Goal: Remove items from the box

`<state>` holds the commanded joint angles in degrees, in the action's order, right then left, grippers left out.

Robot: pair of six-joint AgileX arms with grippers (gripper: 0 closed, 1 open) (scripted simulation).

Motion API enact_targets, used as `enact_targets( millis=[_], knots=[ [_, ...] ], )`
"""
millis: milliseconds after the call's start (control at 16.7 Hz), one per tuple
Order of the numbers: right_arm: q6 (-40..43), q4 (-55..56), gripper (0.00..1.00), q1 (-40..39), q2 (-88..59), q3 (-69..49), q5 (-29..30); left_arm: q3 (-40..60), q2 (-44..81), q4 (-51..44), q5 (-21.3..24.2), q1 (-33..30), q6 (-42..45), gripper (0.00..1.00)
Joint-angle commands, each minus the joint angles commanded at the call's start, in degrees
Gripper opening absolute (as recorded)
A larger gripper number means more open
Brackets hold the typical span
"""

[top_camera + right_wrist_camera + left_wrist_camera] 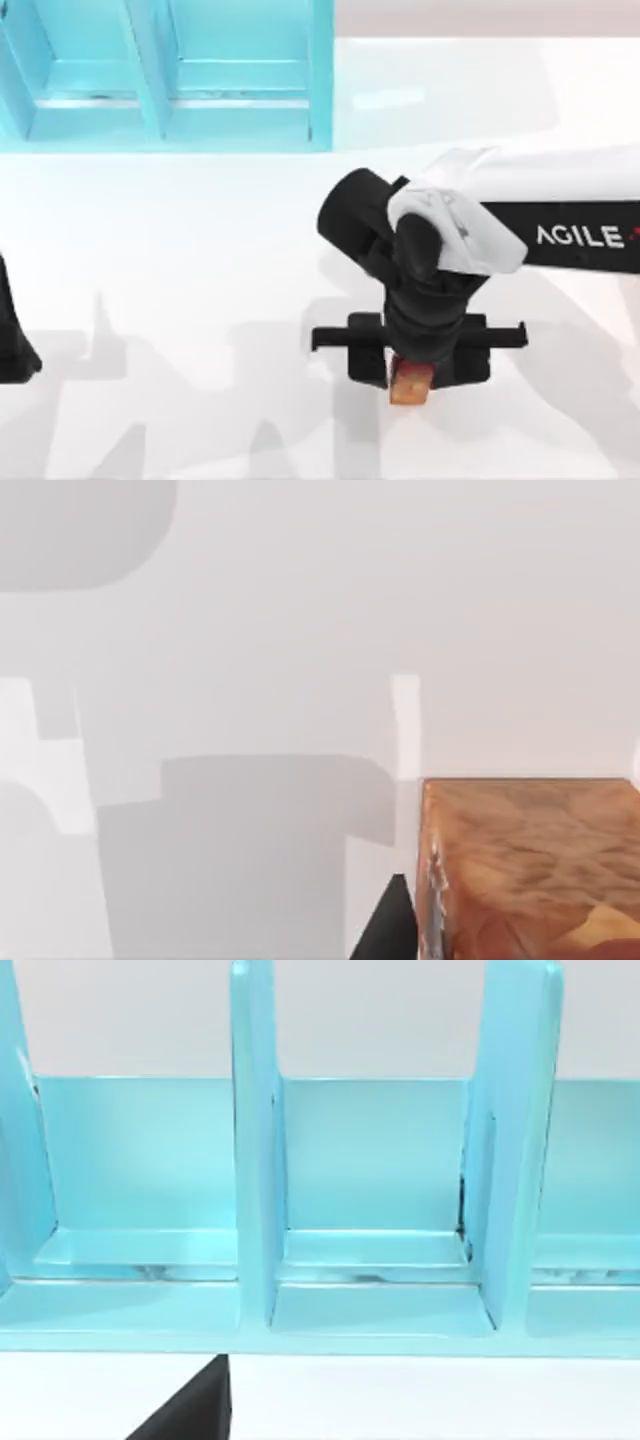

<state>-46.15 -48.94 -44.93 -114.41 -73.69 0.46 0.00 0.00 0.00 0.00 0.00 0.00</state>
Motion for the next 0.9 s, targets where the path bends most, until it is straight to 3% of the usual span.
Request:
enact_targets(
  millis=[240,900],
  knots=[
    [0.00,0.00,0.98,0.00,0.00,0.00,0.00,0.00,0.00,0.00,0.00,0.00,0.00,1.00],
    [0.01,-0.91,1.00,0.07,0.33,-0.61,0.00,0.00,0.00,0.00,0.00,0.00,0.00,1.00]
  ],
)
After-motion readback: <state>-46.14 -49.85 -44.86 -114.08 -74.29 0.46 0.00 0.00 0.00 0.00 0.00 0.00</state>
